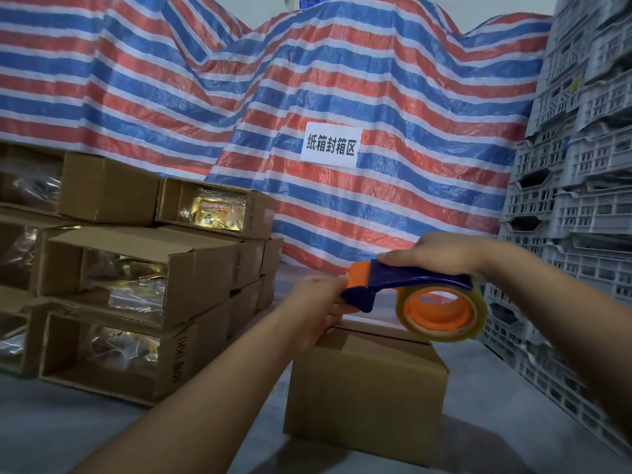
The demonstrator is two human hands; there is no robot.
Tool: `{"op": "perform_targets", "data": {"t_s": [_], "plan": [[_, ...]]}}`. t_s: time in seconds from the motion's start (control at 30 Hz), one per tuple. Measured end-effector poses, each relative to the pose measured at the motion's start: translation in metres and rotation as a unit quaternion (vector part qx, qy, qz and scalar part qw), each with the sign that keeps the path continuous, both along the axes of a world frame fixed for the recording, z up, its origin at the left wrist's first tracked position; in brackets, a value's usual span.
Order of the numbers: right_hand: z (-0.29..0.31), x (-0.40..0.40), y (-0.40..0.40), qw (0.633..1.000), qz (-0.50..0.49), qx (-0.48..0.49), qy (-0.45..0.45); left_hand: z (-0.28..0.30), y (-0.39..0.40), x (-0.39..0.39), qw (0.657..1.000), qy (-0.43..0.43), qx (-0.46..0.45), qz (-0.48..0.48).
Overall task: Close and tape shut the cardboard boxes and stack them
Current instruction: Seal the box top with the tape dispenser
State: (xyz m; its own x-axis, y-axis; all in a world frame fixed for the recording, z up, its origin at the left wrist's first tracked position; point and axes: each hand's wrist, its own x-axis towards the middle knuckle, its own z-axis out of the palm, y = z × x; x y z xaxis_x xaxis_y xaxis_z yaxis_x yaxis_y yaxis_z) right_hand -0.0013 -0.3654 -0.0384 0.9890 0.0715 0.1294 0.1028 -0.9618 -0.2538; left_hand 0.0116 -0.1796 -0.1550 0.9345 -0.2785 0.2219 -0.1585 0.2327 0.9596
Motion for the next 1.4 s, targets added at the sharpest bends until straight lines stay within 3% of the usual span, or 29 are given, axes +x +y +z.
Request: {"op": "perform_targets", "data": {"t_s": [0.2,0.3,0.57,0.97,1.3,1.4], "plan": [[0.008,-0.011,0.006,0.999,-0.008,-0.012,-0.046,0.001,0.008,-0.002,0.997,0.022,-0.058,-0.051],[0.011,-0.016,0.006,0.999,-0.008,-0.005,-0.043,0.001,0.011,-0.004,0.996,0.015,-0.041,-0.074],[0.009,-0.022,-0.004,0.998,-0.014,0.033,-0.048,0.002,0.010,-0.004,0.999,-0.004,-0.006,-0.051],[0.000,-0.023,-0.009,0.996,0.005,0.072,-0.051,0.001,0.008,-0.003,0.999,0.023,-0.030,-0.026],[-0.020,-0.007,-0.021,0.985,0.049,0.167,0.009,0.001,-0.011,-0.009,0.983,0.044,-0.066,0.166],[-0.015,-0.004,-0.018,0.984,0.061,0.160,0.038,0.005,-0.011,-0.010,0.962,0.092,-0.144,0.210]]}}
